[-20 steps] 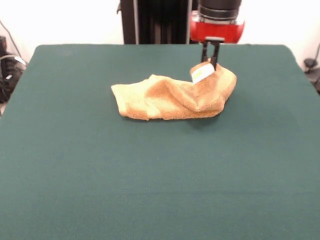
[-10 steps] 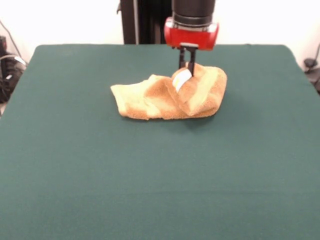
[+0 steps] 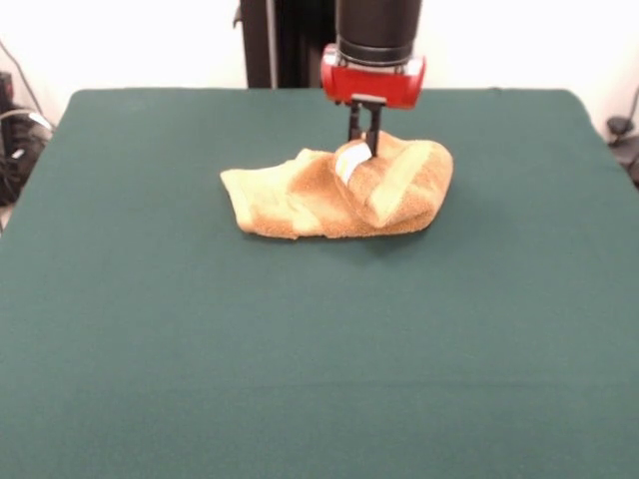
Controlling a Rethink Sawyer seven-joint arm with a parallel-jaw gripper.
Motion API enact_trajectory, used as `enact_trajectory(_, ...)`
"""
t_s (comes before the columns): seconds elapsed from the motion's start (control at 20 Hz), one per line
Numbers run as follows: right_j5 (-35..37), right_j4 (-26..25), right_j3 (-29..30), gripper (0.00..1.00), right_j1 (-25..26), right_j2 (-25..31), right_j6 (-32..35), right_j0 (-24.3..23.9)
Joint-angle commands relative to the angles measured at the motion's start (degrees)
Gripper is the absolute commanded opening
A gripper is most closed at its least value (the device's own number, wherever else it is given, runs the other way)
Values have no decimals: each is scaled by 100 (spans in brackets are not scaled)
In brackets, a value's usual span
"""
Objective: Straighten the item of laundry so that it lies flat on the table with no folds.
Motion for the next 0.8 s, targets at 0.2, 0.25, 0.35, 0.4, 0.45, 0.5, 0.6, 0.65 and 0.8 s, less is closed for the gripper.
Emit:
enact_trajectory(0.2, 1061, -316, -796, 0, 138, -119, 529, 380)
enact_trajectory(0.25, 1117, -302, -817, 0, 106, -124, 597, 419)
enact_trajectory(0.35, 1299, -301, -955, 0, 76, -142, 658, 464)
enact_trajectory(0.4, 1364, -314, -1050, 0, 95, -137, 650, 462)
enact_trajectory(0.45, 1442, -327, -1120, 0, 87, -141, 649, 473)
enact_trajectory(0.5, 1520, -340, -1189, 0, 79, -144, 648, 484)
enact_trajectory(0.6, 1721, -352, -1380, 0, 63, -191, 665, 543)
enact_trajectory(0.65, 1788, -373, -1485, 0, 79, -195, 641, 557)
enact_trajectory(0.8, 1947, -369, -1734, 0, 147, -198, 694, 634)
